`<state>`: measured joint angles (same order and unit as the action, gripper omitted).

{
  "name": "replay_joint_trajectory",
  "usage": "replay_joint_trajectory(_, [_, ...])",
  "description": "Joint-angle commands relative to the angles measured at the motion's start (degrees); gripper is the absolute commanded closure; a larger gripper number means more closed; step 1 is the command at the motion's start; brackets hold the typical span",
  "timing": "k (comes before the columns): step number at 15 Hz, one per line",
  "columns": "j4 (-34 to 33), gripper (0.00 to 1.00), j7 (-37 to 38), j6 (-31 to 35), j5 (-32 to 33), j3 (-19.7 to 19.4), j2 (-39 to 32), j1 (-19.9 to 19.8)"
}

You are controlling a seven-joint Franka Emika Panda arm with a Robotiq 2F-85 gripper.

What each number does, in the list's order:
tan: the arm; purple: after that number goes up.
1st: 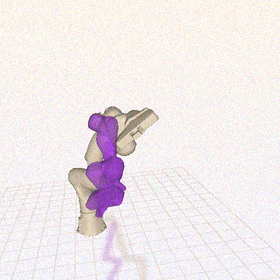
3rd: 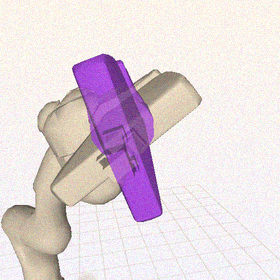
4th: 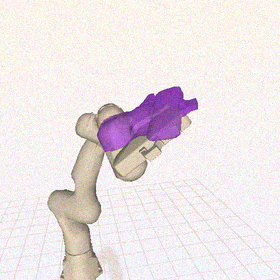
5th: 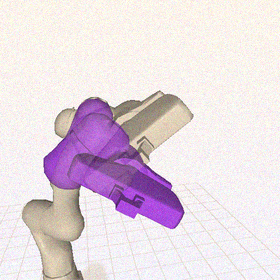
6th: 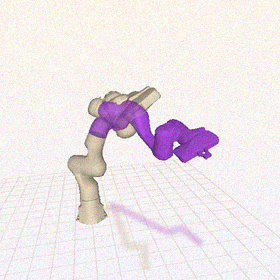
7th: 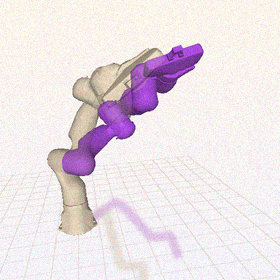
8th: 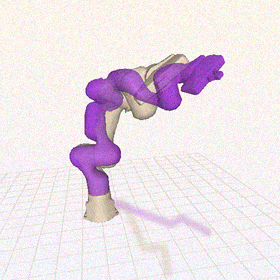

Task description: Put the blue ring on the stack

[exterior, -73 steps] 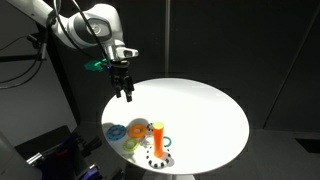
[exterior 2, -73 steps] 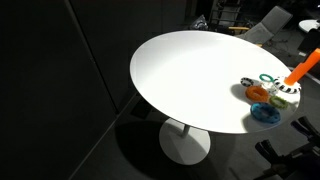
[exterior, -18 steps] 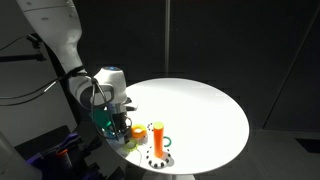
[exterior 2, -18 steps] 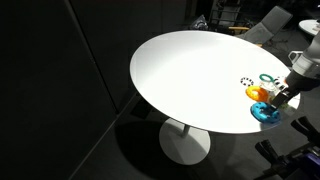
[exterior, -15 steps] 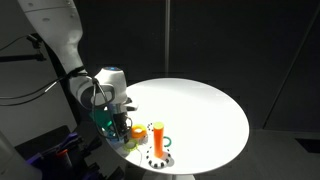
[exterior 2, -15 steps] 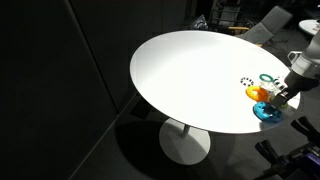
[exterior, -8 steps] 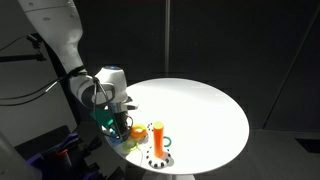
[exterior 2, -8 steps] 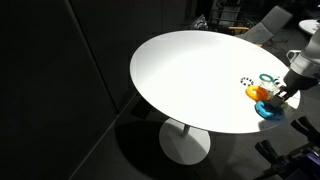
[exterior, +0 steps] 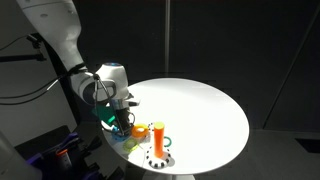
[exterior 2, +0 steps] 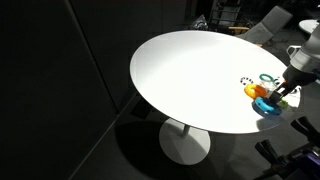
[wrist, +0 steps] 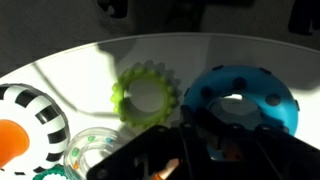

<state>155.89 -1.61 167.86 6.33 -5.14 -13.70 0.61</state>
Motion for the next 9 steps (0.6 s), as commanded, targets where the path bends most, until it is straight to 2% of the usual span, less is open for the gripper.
replay_joint_trajectory(1, [0.0, 1.0, 0.28, -4.07, 0.48, 0.0, 4.46, 0.0])
replay_joint_trajectory(7, [0.0, 0.95, 0.21, -6.47, 0.59, 0.53, 8.01, -0.57])
replay_joint_trajectory(8, [0.03, 0.71, 0.21, -6.74, 0.62, 0.58, 8.32, -0.61])
replay_joint_trajectory(9, [0.02, 0.7, 0.23, -7.06, 0.67, 0.62, 8.52, -0.64])
